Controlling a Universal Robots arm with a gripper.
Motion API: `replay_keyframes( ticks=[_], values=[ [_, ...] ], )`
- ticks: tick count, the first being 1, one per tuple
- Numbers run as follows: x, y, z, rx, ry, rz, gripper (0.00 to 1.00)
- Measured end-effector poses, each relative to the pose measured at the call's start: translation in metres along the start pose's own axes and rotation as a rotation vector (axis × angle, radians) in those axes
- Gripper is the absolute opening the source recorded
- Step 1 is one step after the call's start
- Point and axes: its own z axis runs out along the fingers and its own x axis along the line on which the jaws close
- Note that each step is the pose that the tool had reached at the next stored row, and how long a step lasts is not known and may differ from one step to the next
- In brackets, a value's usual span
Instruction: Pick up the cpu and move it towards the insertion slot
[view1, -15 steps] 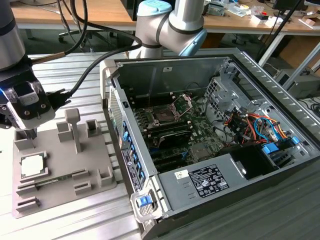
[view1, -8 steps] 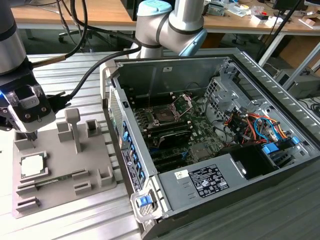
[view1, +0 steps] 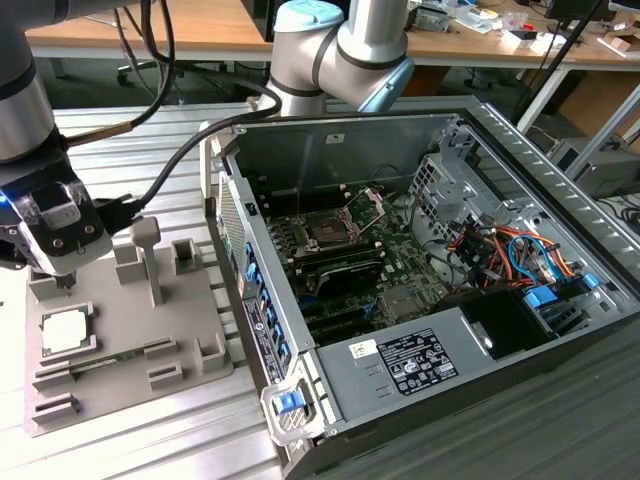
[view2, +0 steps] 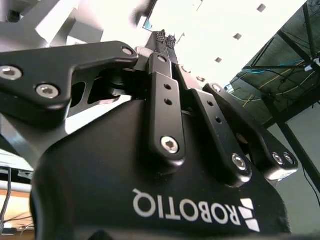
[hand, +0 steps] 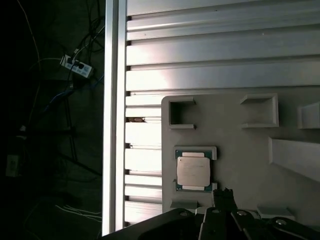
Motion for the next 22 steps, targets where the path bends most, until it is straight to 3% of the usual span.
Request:
replay_keyframes(
  ticks=[9,22],
  values=[
    [0.0003,-0.0069,0.0094,-0.0001,-0.0001,0.0,0.11],
    [0.0005,-0.0097,0.0207,0.0,0.0,0.0,0.11]
  ],
)
